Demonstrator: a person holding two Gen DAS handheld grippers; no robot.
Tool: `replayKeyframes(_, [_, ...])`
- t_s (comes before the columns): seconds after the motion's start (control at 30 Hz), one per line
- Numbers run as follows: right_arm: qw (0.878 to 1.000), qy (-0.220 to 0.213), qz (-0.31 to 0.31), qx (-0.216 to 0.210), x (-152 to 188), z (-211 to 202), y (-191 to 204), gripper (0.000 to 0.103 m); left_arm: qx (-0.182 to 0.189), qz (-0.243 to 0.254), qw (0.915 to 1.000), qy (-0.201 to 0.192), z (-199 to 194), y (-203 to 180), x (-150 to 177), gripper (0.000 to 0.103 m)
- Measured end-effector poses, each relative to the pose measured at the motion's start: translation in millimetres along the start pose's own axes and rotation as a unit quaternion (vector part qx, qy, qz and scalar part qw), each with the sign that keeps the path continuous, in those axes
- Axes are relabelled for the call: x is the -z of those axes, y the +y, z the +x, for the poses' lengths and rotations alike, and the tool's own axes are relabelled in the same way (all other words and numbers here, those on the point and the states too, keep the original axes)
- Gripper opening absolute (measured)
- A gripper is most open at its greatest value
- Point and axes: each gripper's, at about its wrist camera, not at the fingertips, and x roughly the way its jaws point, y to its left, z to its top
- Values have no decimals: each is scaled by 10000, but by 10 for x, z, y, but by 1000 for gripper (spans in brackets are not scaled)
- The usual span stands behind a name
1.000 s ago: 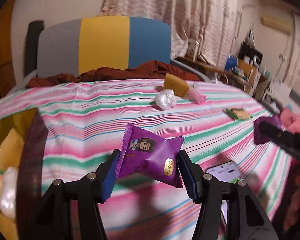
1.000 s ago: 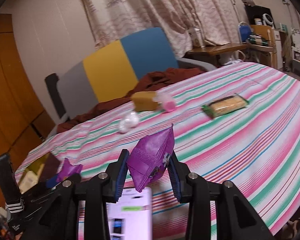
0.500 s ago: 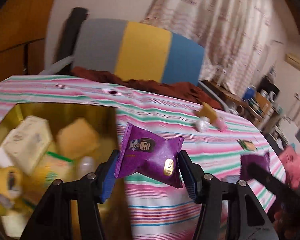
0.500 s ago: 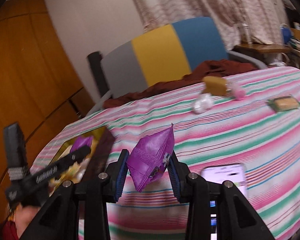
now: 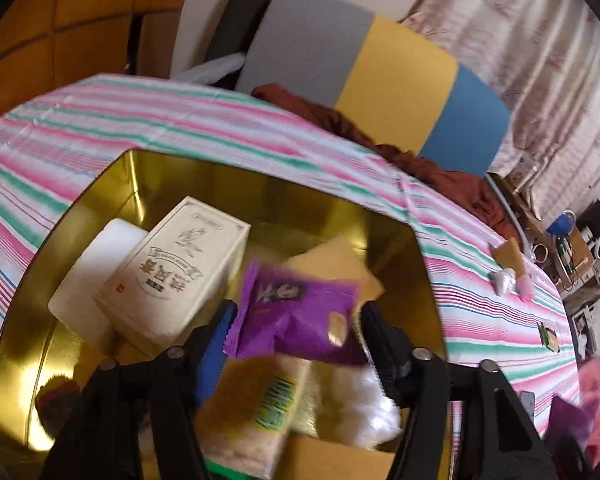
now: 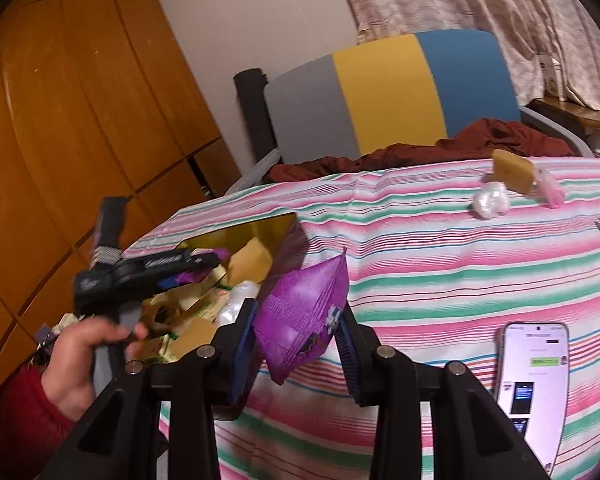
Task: Organize objects
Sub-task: 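Carry the purple packets toward the gold tray with both grippers, then open left gripper to drop purple packet in tray while right drops its purple packet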
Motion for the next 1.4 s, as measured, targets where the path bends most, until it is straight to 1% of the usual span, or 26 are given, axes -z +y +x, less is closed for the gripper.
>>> replayKeyframes(0.03, [10000,18,-37,-27,2,5,32,38,-37,-72,10000,2,8,28,-19,79])
replayKeyframes(0.07, [9999,35,-82,-45,9,9,65,38,-68,-168,9998,-44,-6,63,-37,88])
replayKeyframes(0.1, [9999,50,-131,-58,14,11,101,38,-85,-210,9997,-54,-19,82,-45,93])
replayKeyframes(0.2, [9996,129,-210,-157,37,32,174,38,11,-323,9993,-199,-123,111,-22,95])
replayKeyframes(0.23, [9994,162,-218,-195,42,43,195,38,-7,-317,9992,-239,-152,108,-13,95])
replayKeyframes(0.27, [9992,197,-234,-237,49,57,221,38,-87,-289,9989,-345,-236,110,14,95])
replayKeyframes(0.43, [9972,415,-414,-472,88,164,381,38,-213,-138,9963,-822,-588,110,76,99])
replayKeyframes(0.5, [9956,544,-473,-594,117,212,451,38,-421,-20,9933,-1080,-759,118,71,103])
replayKeyframes(0.63, [9914,799,-590,-853,179,332,609,38,-770,197,9865,-1432,-1033,169,26,103])
replayKeyframes(0.7, [9890,899,-686,-949,209,385,705,38,-890,234,9842,-1513,-1115,196,0,103])
replayKeyframes(0.8, [9855,1027,-768,-1110,235,457,818,38,-879,166,9834,-1578,-1229,275,-12,103])
replayKeyframes(0.93, [9853,1177,-777,-961,141,636,915,38,-929,27,9823,-1628,-1305,365,-14,103])
replayKeyframes(1.13, [9836,1485,-710,-736,-138,1134,1005,38,-1034,-78,9802,-1686,-1385,450,5,103])
replayKeyframes(1.27, [9793,1724,-616,-868,-243,1455,1117,38,-1111,-132,9786,-1729,-1439,546,39,103])
replayKeyframes(1.4, [9725,1986,-574,-1071,-254,1773,1300,39,-1152,-294,9779,-1718,-1470,660,55,103])
